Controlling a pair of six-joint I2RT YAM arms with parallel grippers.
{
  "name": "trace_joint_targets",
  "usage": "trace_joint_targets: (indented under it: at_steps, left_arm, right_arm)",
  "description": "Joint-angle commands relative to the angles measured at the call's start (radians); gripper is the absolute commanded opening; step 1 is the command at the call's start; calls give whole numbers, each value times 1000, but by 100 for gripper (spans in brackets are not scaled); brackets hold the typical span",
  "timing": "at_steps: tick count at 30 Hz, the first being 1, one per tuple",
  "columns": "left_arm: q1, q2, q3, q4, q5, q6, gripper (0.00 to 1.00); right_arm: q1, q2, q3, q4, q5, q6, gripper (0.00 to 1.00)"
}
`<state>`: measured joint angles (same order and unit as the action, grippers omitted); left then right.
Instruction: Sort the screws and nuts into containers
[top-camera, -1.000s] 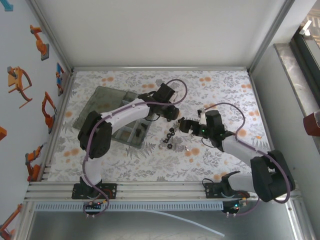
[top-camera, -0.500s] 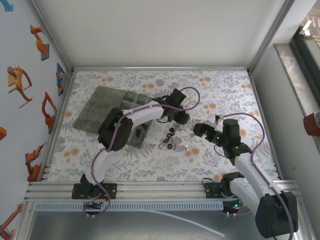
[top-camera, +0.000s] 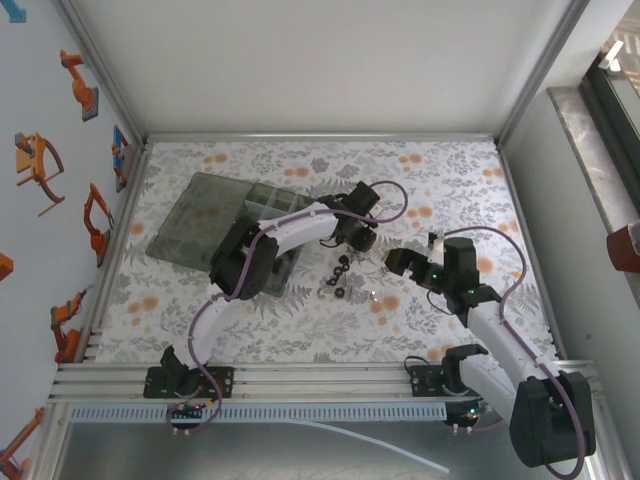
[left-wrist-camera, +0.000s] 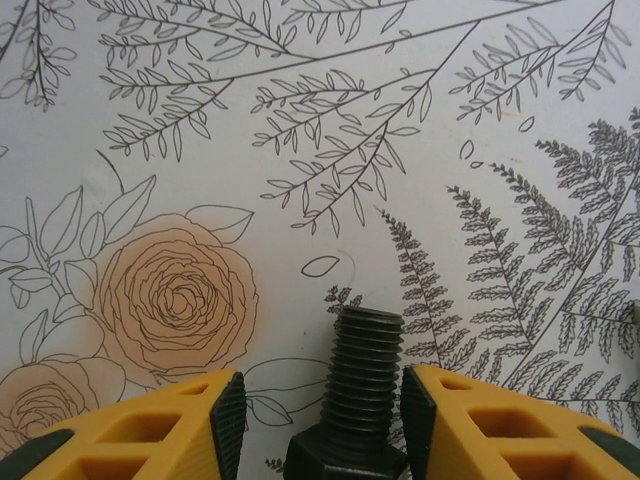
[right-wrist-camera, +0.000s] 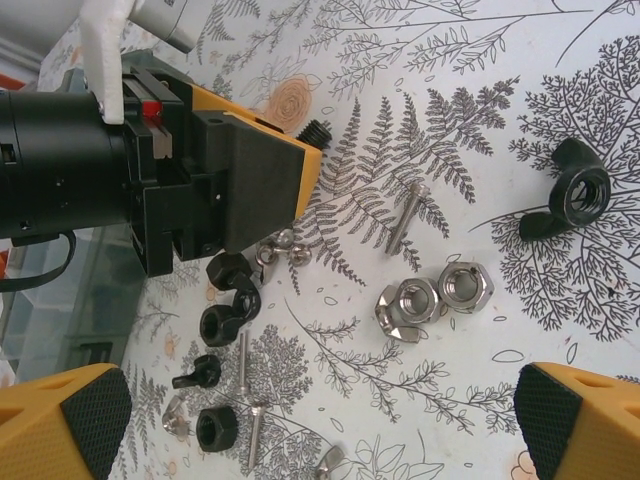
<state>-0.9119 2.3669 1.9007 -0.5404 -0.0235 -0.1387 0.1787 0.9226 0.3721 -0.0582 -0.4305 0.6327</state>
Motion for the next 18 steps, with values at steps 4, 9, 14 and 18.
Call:
trace_joint_targets:
  at_steps: [4, 9, 14, 18]
  left_arm:
    - [-22, 46, 52, -100, -56, 49, 38]
    - [-26, 45, 52, -103, -83, 32, 30]
    - [-18, -32, 41, -44, -62, 11, 25]
    - [6, -126, 21, 19, -17, -35, 23]
  right_arm:
    - [-7, 35, 10, 61, -20, 5, 100]
    - [-7, 61, 12, 89, -28, 10, 100]
    - [-7, 92, 27, 108, -28, 7, 100]
    - [-7, 128, 40, 132, -34, 2, 100]
